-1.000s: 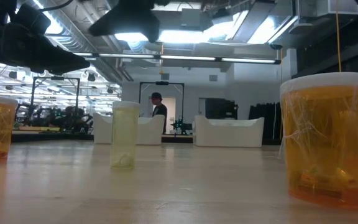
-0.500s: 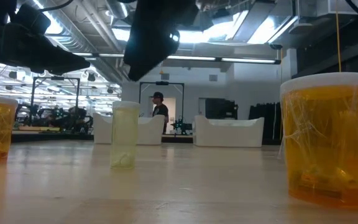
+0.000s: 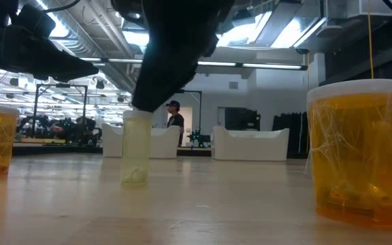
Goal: Pick and place medicine bottles into bin by pill shape (circle, oval)
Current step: Put the yellow pill bottle into the right white bin
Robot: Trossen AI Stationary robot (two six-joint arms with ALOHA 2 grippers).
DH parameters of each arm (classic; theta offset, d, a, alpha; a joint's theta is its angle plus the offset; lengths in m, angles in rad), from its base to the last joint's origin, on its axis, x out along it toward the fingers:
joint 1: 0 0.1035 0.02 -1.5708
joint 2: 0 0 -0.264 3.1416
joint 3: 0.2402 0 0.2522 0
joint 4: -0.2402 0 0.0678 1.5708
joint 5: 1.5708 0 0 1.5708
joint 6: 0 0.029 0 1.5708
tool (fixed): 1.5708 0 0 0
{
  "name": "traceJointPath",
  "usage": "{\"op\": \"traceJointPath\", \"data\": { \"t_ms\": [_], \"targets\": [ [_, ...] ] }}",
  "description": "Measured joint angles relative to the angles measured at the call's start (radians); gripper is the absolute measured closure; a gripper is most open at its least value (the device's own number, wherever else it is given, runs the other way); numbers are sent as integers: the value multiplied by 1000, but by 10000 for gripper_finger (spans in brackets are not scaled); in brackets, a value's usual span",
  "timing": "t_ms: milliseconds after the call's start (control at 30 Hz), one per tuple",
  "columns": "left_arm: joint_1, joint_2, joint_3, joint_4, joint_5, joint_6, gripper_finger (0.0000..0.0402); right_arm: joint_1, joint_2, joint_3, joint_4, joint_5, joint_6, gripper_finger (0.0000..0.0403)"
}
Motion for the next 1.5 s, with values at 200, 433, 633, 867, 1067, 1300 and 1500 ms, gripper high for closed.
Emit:
{"op": "traceJointPath", "data": {
  "t_ms": [200, 433, 633, 867, 1067, 1300, 1500],
  "targets": [
    [0, 0, 0, 0, 0, 0, 235, 1, 0, -33, 47, 0, -2, 158],
    [0, 0, 0, 0, 0, 0, 235, 1, 7, -38, 69, 0, -2, 158],
    [0, 0, 0, 0, 0, 13, 235, 1, 19, -38, 82, 0, 0, 158],
    [0, 0, 0, 0, 0, 59, 235, 1, 24, -38, 91, 0, 26, 187],
    [0, 0, 0, 0, 0, 59, 235, 1, 24, -35, 93, 0, 28, 214],
    [0, 0, 0, 0, 0, 59, 235, 1, 24, -34, 91, 0, 40, 246],
    [0, 0, 0, 0, 0, 59, 235, -8, 6, -34, 72, -2, 116, 277]
  ]
}}
